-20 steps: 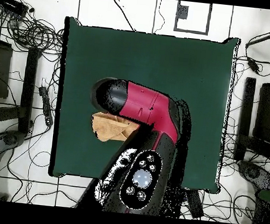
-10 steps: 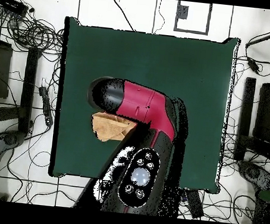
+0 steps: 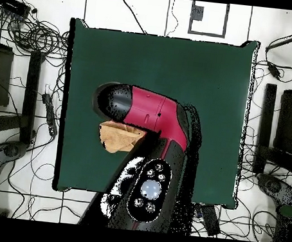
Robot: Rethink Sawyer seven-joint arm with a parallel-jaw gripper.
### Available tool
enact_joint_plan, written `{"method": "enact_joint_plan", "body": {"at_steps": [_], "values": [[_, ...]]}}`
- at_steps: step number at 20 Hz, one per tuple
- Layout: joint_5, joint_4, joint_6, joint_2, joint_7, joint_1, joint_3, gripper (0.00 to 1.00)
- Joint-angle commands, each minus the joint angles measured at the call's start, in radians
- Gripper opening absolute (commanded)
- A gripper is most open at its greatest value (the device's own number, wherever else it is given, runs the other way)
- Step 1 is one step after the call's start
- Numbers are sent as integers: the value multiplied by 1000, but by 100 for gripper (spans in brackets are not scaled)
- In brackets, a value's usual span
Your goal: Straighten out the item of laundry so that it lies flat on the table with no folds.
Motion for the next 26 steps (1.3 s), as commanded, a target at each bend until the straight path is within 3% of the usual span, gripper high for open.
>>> {"method": "enact_joint_plan", "body": {"at_steps": [1, 26], "values": [[-41, 4, 62, 63, 46, 18, 123, 100], [-42, 55, -11, 46, -12, -28, 169, 100]]}}
